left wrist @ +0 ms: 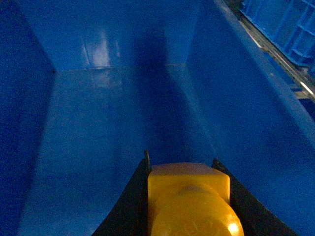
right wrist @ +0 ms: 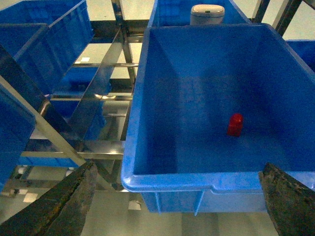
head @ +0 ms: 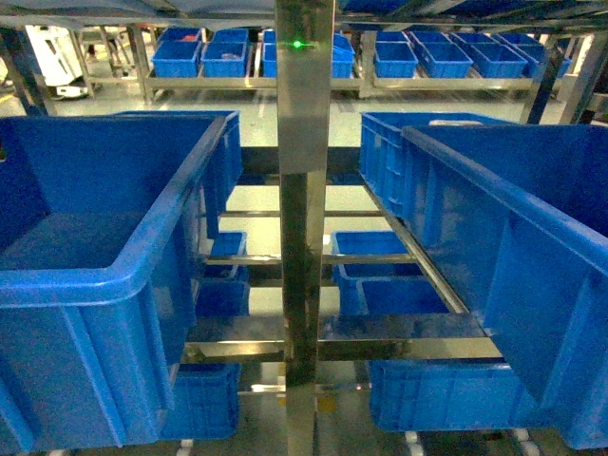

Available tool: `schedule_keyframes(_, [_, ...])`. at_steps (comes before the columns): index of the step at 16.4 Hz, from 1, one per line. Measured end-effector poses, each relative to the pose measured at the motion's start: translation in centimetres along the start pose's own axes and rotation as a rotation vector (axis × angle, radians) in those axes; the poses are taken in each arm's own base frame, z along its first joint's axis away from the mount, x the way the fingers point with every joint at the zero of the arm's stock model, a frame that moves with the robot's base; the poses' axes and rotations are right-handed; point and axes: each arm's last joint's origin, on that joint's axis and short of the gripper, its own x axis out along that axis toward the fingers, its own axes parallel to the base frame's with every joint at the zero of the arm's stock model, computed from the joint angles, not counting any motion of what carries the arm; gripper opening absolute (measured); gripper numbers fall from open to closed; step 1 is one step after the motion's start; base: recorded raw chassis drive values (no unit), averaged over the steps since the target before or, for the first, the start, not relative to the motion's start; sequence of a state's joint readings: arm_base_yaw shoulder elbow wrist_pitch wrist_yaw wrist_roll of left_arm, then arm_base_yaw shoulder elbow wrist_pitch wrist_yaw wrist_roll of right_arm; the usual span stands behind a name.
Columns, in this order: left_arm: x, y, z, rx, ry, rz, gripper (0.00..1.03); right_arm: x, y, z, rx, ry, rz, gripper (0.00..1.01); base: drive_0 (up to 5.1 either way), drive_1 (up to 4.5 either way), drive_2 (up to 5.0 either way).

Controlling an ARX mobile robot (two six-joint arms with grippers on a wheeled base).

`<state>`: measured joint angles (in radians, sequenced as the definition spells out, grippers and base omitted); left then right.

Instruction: Sort and place red and yellow blocks in left bins

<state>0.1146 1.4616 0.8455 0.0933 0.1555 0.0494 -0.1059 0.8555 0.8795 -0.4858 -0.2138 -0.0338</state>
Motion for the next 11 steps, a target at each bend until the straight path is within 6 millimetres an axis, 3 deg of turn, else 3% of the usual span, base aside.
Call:
schedule_keyframes(4, [5.4, 0.8, 0.8, 0.128, -0.043, 0.044, 0.26, 0.0, 0.0, 0.0, 0.0, 0.0, 0.0, 0.98, 0.0, 0.0, 0.0])
schedule_keyframes(7, [10.6, 1.4, -0.9, 0.275, -0.009, 0.078, 0.26, 0.0, 0.0, 0.0, 0.0, 0.0, 0.0, 0.98, 0.0, 0.0, 0.0])
schedule_keyframes(9, [11.9, 2.2, -2.7, 0.295, 0.063, 0.061, 0.26, 0.0, 0.0, 0.0, 0.0, 0.0, 0.0, 0.98, 0.0, 0.0, 0.0])
schedule_keyframes(10, [11.8, 2.6, -2.5, 0.288, 0.068, 0.059, 0.3, 0.0, 0.0, 0.0, 0.0, 0.0, 0.0, 0.98, 0.0, 0.0, 0.0])
schedule_keyframes(11, [11.4, 3.0, -2.0, 0.284, 0.057, 0.066, 0.44, 0.0, 0.0, 0.0, 0.0, 0.0, 0.0, 0.98, 0.0, 0.0, 0.0])
